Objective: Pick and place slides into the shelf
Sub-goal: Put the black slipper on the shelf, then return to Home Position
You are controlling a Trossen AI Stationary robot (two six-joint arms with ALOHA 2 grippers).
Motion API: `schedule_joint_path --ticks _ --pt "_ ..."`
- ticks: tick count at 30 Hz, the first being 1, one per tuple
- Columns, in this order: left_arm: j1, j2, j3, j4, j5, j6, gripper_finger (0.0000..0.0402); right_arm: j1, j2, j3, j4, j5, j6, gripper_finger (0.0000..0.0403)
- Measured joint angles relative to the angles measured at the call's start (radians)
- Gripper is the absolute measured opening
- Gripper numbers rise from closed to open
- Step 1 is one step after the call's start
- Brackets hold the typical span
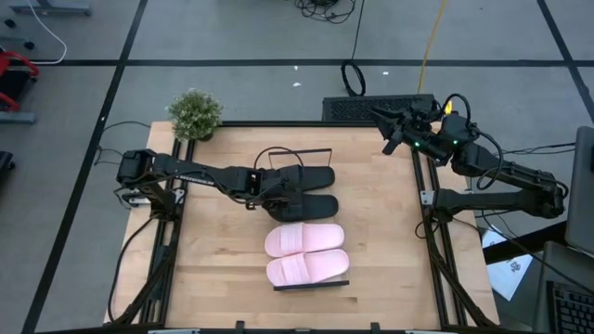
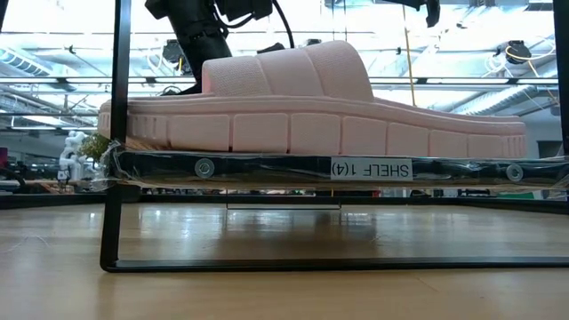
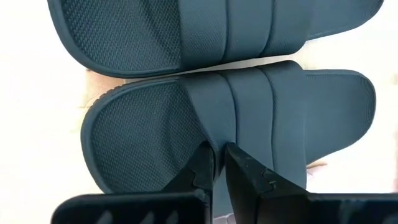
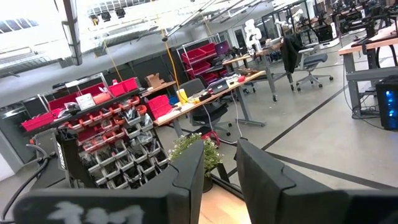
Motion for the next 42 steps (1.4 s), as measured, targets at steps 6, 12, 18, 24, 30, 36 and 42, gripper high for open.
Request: schedule_joint_path --ticks 6,12,18,24,30,36,42 --pt "0.000 0.000 0.000 0.000 -0.010 0.031 0.0026 0.000 0.000 0.000 0.000 0.000 0.000 0.0086" --pt "-0.001 0.000 0.000 -0.002 -0.025 0.050 0.0067 0.000 0.000 0.000 0.000 -0.003 0.000 0.0086" --pt "0.000 0.000 0.000 -0.002 -0.030 0.045 0.0126 0.000 0.000 0.000 0.000 -0.003 0.000 0.0086" --pt "0.000 -0.031 0.000 -0.007 -0.054 0.046 0.0164 0.000 0.000 0.000 0.000 -0.004 0.000 0.0086" --pt "0.000 -0.114 0.000 -0.024 -0.102 0.054 0.0181 0.000 0.000 0.000 0.000 -0.004 0.000 0.0086" --pt "0.000 -0.259 0.000 -0.024 -0.173 0.125 0.0184 0.000 -0.005 0.000 -0.001 -0.004 -0.046 0.0086" --pt "-0.025 -0.511 0.000 -0.029 -0.328 0.395 0.0184 0.000 -0.064 0.000 0.007 -0.009 -0.176 0.0086"
